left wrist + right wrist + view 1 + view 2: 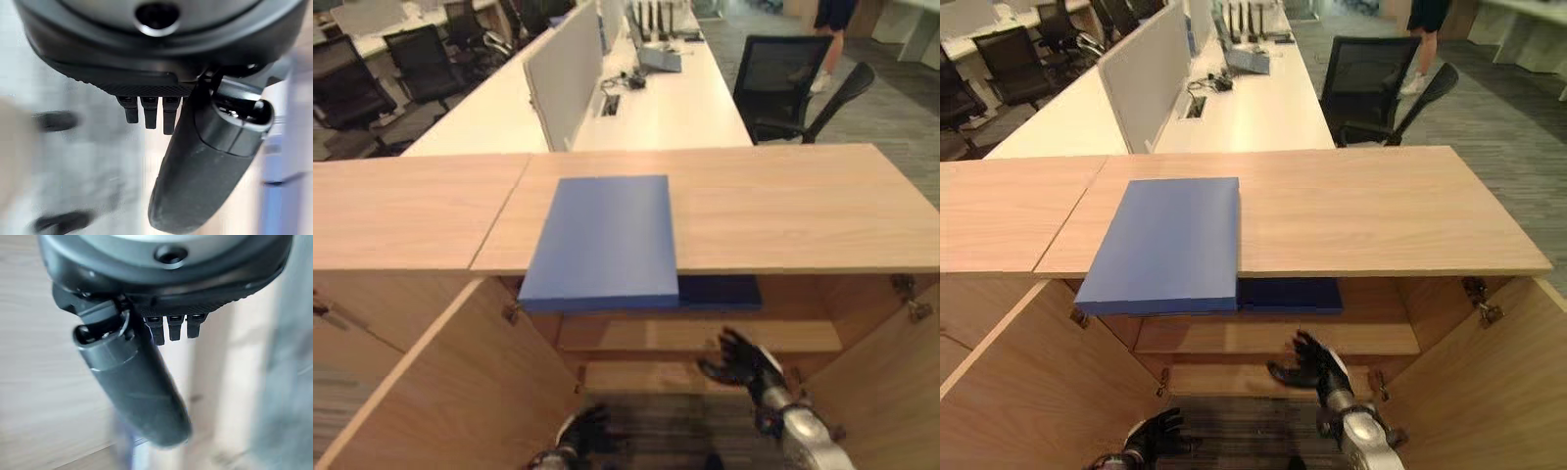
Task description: Put the empty folder in the office cabinet
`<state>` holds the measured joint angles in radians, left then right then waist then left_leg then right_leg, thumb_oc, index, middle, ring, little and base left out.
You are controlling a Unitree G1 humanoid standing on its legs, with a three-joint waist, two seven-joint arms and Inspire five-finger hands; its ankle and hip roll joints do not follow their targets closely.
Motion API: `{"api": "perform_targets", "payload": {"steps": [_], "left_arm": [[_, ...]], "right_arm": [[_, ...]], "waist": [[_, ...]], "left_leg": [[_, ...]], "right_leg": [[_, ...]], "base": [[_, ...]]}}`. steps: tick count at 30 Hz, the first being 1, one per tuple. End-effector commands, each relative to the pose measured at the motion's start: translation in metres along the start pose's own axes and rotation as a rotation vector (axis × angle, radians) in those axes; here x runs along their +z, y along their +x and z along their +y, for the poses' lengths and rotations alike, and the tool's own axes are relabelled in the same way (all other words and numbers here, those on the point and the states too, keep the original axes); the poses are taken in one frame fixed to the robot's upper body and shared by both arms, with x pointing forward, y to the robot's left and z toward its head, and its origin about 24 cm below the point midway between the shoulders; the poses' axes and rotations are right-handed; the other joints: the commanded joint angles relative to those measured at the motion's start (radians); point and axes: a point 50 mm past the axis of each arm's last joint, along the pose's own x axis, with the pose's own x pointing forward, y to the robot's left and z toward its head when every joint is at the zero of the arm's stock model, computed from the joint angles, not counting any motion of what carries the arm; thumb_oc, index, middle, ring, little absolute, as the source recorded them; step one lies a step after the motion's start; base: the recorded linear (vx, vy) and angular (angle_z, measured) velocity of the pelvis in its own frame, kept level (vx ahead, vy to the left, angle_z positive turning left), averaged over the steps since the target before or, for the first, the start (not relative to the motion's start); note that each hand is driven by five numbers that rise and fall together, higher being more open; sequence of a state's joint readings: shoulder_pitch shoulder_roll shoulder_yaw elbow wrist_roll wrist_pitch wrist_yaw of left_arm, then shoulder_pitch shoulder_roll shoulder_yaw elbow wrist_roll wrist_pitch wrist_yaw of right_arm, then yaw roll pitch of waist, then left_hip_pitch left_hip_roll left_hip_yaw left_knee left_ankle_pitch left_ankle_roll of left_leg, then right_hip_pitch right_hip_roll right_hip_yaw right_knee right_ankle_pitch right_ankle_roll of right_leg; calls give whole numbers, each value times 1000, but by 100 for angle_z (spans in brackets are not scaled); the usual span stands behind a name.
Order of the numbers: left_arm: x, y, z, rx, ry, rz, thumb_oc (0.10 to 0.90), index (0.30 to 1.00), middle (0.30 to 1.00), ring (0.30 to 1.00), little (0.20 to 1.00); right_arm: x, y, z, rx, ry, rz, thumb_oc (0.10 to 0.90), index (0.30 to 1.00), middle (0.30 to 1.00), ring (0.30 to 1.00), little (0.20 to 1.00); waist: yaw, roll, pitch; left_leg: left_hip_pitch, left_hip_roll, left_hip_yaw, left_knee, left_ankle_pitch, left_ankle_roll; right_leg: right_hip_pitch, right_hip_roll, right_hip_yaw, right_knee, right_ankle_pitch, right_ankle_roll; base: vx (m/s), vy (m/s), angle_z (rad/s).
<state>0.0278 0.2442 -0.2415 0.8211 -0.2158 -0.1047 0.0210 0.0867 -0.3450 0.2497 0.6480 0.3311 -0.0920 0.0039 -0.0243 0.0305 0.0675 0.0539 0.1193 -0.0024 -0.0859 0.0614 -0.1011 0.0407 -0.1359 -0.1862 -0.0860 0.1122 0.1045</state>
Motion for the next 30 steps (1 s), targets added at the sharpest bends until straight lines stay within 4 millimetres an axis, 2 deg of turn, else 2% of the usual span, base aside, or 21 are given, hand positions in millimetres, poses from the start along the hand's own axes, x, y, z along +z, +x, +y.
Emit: {"api": "perform_targets", "payload": {"steps": [1,2,4,6,9,11,14,17,23,26,30], "left_arm": [[117,-10,51,193,202,-603,800,900,900,900,900],[80,-13,59,239,209,-466,800,900,900,900,900],[92,-38,52,240,209,-606,800,900,900,900,900],[91,-50,46,270,254,-664,800,900,900,900,900],[94,-53,43,318,302,-701,800,900,900,900,900],[97,-60,41,388,425,-763,800,900,900,900,900],[93,-66,38,465,446,-799,800,900,900,900,900],[91,-77,38,509,555,-856,800,900,900,900,900],[72,-87,38,539,657,-843,800,900,900,900,900],[75,-91,42,572,679,-865,800,900,900,900,900],[92,-98,49,627,752,-955,800,900,900,900,900]], "right_arm": [[12,-4,-9,-118,0,-120,800,900,900,900,900],[4,-5,-15,-154,6,-94,800,900,900,900,900],[-25,-12,-14,-218,53,8,800,900,900,900,900],[-53,-18,-10,-272,92,124,800,900,900,900,900],[-64,-21,-5,-289,121,172,800,900,900,900,900],[-73,-25,0,-287,92,204,800,900,900,900,900],[-76,-24,0,-305,66,227,800,900,900,900,900],[-75,-23,0,-310,38,229,800,900,900,900,900],[-72,-21,-10,-355,22,223,800,900,900,900,900],[-68,-20,-14,-373,17,216,800,900,900,900,900],[-66,-18,-16,-387,20,215,800,900,900,900,900]], "waist": [[18,-2,-16],[36,-3,-16],[71,-6,-5],[90,-13,-3],[97,-16,3],[110,-22,9],[127,-25,12],[147,-25,14],[181,-11,17],[190,-3,17],[197,9,15]], "left_leg": [[37,29,-20,-1,-36,-54],[40,31,-37,-1,-39,-56],[36,33,-67,-1,-31,-55],[41,40,-87,-1,-27,-59],[49,48,-98,-1,-23,-61],[52,62,-113,-1,-13,-64],[53,79,-127,2,-4,-67],[53,92,-139,10,7,-71],[54,113,-174,16,31,-84],[50,121,-188,18,43,-92],[38,131,-205,18,63,-109]], "right_leg": [[23,-82,5,90,-77,78],[38,-79,-11,90,-91,77],[56,-73,-32,97,-108,69],[76,-65,-53,110,-131,62],[86,-56,-58,127,-150,54],[96,-37,-60,135,-167,44],[104,-20,-57,135,-176,35],[114,-2,-57,138,-189,25],[139,32,-82,142,-217,6],[148,43,-93,144,-228,-2],[163,60,-114,137,-240,-12]], "base": [[-64,-75,20],[-48,-89,20],[-38,-95,29],[-5,-101,56],[-9,-83,33],[-29,-117,19],[-41,-119,1],[-10,-91,3],[-12,-96,7],[-17,-73,21],[-22,-67,26]]}}
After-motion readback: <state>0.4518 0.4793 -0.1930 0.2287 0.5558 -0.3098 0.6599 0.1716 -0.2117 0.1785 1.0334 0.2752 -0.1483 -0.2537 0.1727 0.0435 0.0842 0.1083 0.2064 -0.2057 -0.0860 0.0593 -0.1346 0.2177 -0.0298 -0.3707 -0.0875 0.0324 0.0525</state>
